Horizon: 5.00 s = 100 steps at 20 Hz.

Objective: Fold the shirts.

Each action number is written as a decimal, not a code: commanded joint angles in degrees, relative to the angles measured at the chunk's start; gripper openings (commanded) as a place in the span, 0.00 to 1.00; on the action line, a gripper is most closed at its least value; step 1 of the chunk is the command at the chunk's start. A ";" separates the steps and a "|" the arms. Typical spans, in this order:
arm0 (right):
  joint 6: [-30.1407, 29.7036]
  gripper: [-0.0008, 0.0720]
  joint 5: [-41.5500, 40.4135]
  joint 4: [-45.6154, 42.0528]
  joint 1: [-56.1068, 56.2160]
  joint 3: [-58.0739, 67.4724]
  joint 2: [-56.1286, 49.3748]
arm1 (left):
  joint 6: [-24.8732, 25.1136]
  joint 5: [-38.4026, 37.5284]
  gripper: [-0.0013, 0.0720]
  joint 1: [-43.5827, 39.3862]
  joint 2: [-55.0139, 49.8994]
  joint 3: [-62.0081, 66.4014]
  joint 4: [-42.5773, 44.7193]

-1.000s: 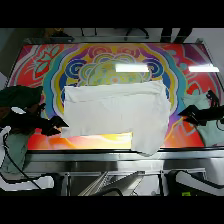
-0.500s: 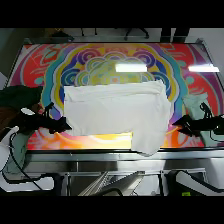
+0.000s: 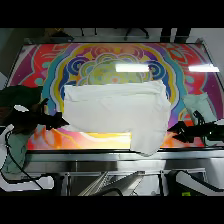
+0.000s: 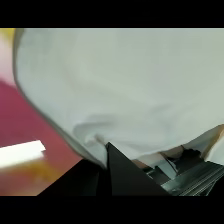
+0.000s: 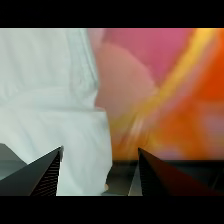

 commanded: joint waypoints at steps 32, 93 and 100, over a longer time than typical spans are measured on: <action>7.04 0.04 2.27 -3.56 13.49 1.55 7.34 | -8.48 -9.94 0.04 3.08 6.73 -1.70 13.55; -6.60 0.04 17.84 18.60 19.52 72.61 -24.72 | -20.20 25.86 0.04 -54.95 -44.26 65.96 -9.60; -5.27 0.04 9.70 18.62 33.05 72.59 -25.24 | -6.40 -2.62 0.04 -33.27 -19.08 66.07 -20.22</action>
